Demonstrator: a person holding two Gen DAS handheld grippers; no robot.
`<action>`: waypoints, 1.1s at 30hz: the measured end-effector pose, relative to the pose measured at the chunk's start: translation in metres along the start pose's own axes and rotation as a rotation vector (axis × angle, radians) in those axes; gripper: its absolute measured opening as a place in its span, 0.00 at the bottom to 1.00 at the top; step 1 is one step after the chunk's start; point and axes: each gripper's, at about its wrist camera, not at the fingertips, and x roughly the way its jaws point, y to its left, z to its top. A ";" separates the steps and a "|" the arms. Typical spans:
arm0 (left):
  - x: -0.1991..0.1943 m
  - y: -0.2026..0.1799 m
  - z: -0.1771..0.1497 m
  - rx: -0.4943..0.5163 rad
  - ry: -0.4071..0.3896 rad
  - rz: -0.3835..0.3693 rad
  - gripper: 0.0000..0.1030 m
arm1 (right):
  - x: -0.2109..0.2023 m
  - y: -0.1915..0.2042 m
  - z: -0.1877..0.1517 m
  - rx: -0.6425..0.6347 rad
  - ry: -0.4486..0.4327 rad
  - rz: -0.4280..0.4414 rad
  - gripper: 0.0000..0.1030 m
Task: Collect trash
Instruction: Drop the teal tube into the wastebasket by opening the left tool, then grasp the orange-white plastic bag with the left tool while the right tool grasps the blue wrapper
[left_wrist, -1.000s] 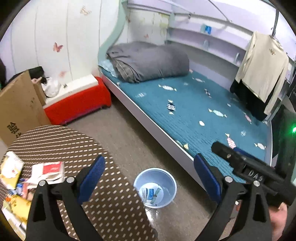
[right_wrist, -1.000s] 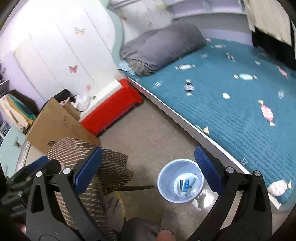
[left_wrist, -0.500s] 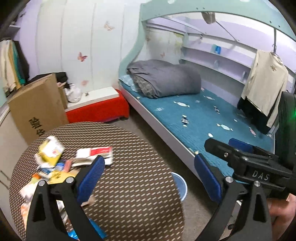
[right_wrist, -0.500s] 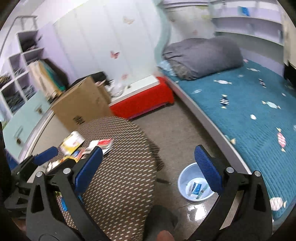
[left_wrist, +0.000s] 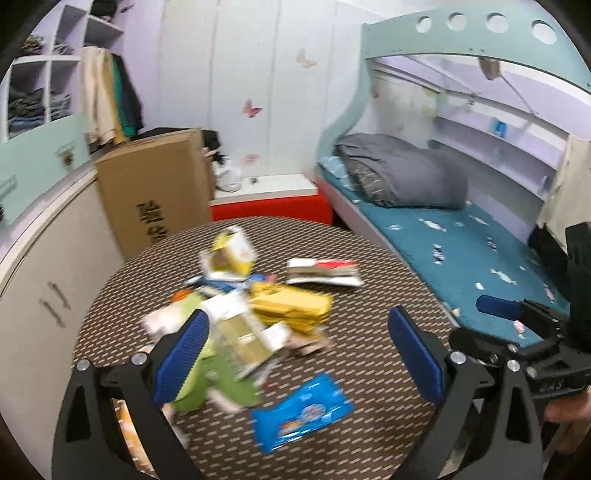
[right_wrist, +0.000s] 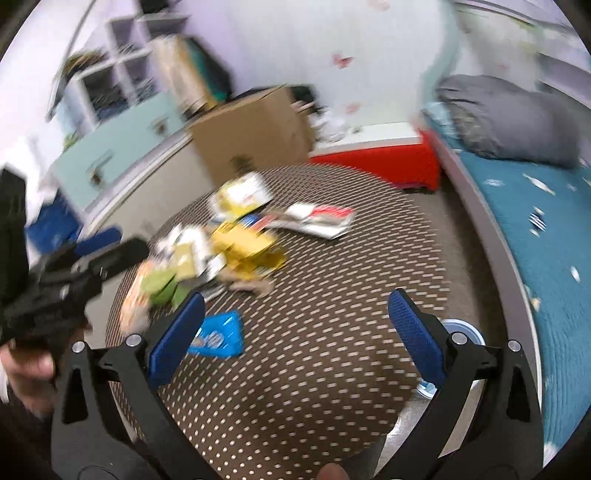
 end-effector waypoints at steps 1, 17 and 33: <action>0.000 0.009 -0.004 -0.003 0.002 0.015 0.93 | 0.008 0.006 -0.002 -0.037 0.024 0.018 0.94; 0.033 0.128 -0.091 -0.012 0.189 0.143 0.92 | 0.106 0.084 -0.033 -0.414 0.277 0.127 0.94; 0.040 0.158 -0.100 -0.101 0.254 0.037 0.43 | 0.156 0.125 -0.031 -0.696 0.390 0.261 0.68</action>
